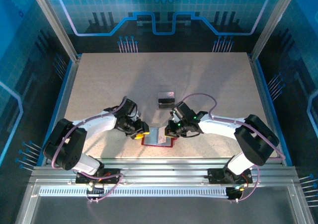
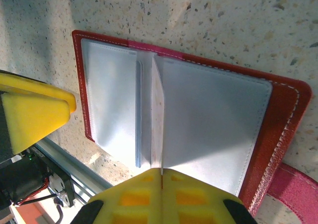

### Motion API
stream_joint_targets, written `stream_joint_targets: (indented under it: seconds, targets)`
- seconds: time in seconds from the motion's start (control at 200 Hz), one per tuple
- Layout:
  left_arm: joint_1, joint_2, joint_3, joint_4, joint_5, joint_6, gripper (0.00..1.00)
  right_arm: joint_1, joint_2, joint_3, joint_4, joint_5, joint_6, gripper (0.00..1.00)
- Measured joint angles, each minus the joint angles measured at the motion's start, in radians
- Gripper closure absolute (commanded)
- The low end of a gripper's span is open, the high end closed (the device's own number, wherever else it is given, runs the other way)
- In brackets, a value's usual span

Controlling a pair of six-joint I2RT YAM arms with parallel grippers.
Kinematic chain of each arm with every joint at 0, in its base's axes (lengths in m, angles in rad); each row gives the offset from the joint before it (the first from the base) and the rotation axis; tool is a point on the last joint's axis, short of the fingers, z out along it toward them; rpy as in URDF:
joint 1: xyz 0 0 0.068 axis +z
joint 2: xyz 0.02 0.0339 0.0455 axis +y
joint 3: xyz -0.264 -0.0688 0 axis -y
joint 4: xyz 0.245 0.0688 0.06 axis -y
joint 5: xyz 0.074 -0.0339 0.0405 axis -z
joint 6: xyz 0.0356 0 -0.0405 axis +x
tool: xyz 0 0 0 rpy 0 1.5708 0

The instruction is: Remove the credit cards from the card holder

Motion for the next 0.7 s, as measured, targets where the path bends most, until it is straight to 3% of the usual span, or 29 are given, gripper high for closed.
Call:
stream_joint_targets:
  seconds: [0.7]
  targets:
    - [-0.006,0.032,-0.039,0.027,0.050,0.015,0.60,-0.003,-0.091,0.024,-0.057,0.023,-0.029,1.00]
